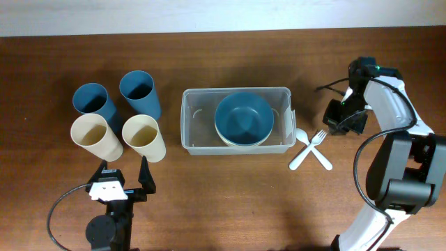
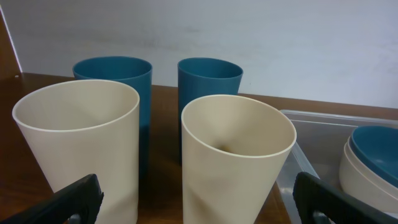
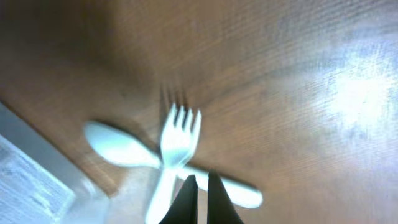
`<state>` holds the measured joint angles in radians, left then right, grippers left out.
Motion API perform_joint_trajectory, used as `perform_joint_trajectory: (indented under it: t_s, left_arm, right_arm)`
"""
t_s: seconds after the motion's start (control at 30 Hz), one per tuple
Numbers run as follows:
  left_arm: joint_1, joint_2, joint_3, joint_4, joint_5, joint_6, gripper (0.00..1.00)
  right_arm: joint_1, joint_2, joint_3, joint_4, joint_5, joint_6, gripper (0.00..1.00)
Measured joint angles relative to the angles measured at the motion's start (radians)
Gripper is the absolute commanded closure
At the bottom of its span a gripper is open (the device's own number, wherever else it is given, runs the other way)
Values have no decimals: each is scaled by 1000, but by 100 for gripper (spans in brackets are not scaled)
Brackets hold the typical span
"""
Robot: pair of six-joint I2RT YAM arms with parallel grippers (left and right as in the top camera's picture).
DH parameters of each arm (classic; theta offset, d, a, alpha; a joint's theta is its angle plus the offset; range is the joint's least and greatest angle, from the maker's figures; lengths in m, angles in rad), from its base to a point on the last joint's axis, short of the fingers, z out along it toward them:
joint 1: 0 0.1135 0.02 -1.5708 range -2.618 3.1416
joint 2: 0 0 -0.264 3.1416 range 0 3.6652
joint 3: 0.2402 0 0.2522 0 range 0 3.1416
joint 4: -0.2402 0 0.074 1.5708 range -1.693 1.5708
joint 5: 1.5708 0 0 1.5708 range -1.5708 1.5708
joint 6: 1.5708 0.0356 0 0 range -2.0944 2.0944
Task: Pack container
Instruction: 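Lift the fork and move it left toward the container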
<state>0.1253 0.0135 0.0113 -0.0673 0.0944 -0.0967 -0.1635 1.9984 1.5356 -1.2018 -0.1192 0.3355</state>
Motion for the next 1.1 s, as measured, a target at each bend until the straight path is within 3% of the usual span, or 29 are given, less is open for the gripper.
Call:
perform_joint_trajectory:
  t_s: [0.13,0.33,0.5,0.83,1.1]
  left_arm:
    - [0,0,0,0,0,0,0]
    - [0,0,0,0,0,0,0]
    - [0,0,0,0,0,0,0]
    - [0,0,0,0,0,0,0]
    - [0,0,0,0,0,0,0]
  right_arm:
    - [23,0,0,-50,-5,-21,85]
    - [117,0,0,-61,-11,-23,59]
    - [186,0,-3,-3,-19,38,58]
    - [182,0,-211,194,-37,212,63]
    - [175,-23,-272,273,-92,254,63]
